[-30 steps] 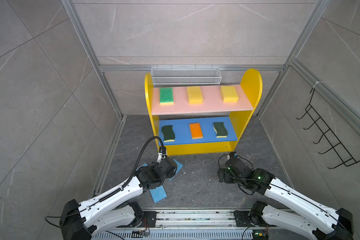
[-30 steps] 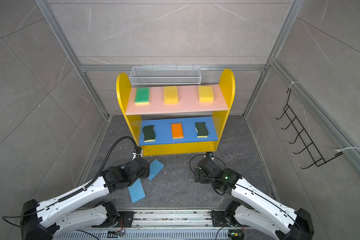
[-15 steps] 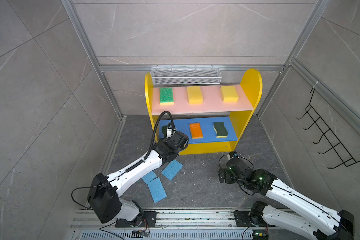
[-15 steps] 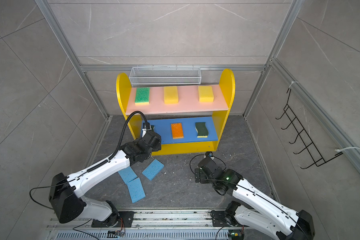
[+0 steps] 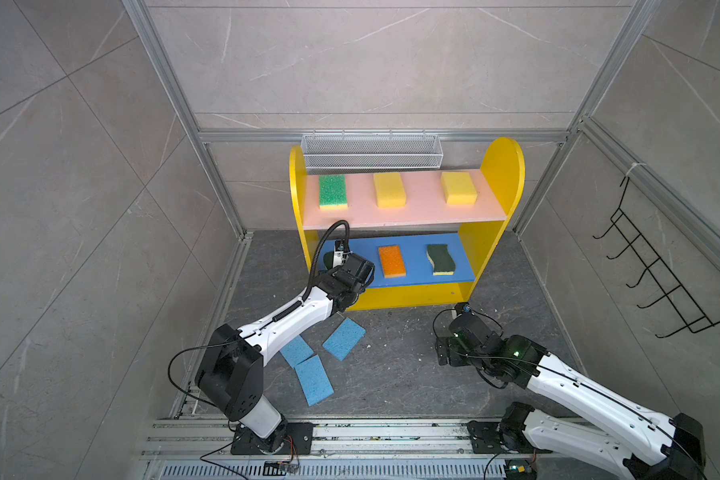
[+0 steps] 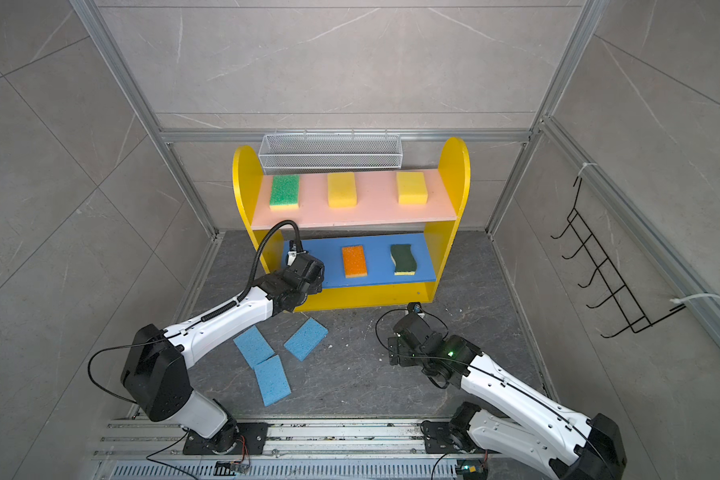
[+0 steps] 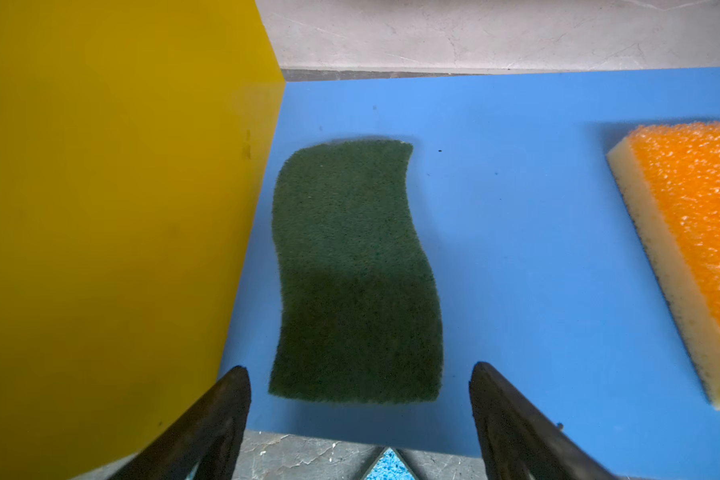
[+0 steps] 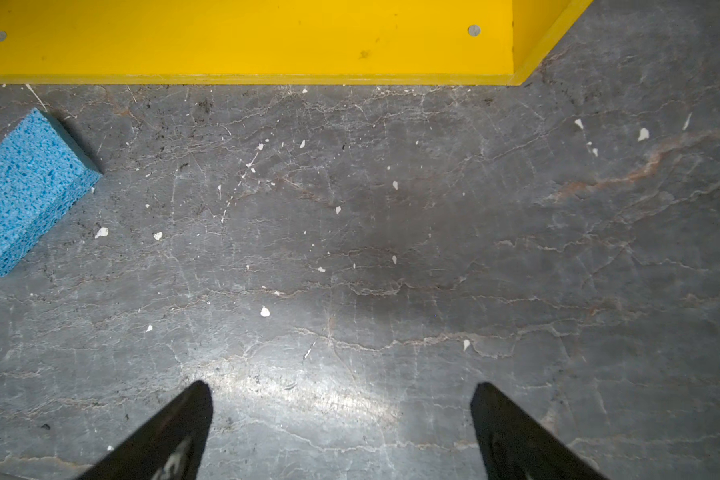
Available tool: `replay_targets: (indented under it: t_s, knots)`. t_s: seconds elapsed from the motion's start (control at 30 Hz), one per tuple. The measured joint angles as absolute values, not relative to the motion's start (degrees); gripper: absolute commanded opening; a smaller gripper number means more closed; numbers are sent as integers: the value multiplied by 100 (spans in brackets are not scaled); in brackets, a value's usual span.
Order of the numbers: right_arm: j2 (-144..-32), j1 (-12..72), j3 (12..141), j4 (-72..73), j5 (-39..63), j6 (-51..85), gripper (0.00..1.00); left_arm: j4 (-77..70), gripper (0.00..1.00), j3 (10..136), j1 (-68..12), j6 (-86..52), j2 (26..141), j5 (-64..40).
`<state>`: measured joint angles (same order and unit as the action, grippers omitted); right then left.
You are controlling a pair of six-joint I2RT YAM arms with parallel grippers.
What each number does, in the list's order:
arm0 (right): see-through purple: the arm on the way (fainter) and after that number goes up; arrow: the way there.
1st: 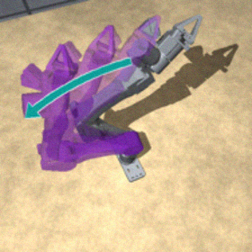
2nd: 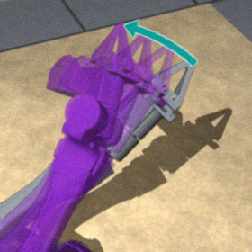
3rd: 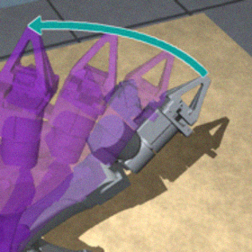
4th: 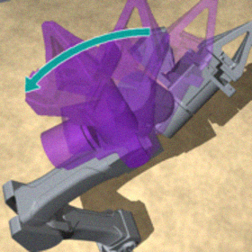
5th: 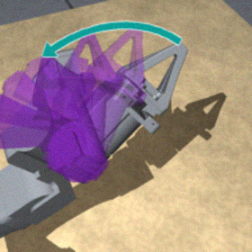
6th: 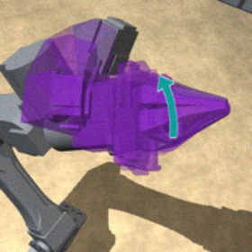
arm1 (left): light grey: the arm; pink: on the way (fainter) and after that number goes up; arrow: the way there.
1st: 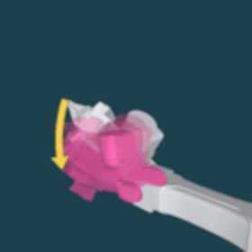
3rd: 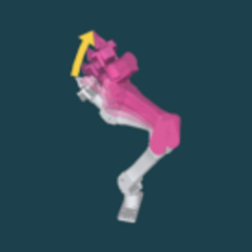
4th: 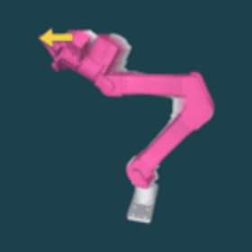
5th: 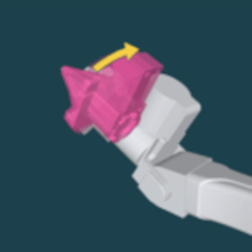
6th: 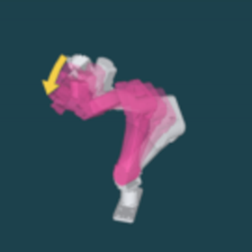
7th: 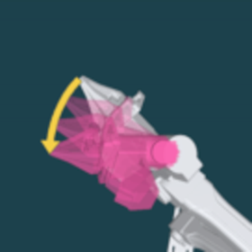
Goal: Arrange cleaning sponges on a shelf
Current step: Move the cleaning sponge to the shelf.
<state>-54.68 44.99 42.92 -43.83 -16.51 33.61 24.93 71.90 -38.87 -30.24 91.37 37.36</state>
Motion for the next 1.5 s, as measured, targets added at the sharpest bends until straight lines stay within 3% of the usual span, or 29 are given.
replay_targets:
  t_s: [0.4, 0.97, 1.5]
  knots:
    - [-5616, 4499, 4375, -4383, -1712, 3317, 100, 2351, 86, 7190, -3717, -3011, 9356, 3693]
    - [-5618, 4499, 4394, -4388, -1761, 3295, 100, 1811, 75, 7220, -3627, -2508, 9605, 3321]
    - [-5616, 4499, 4397, -4390, -1756, 3299, 100, 1621, 76, 6650, -3625, -1933, 9098, 3162]
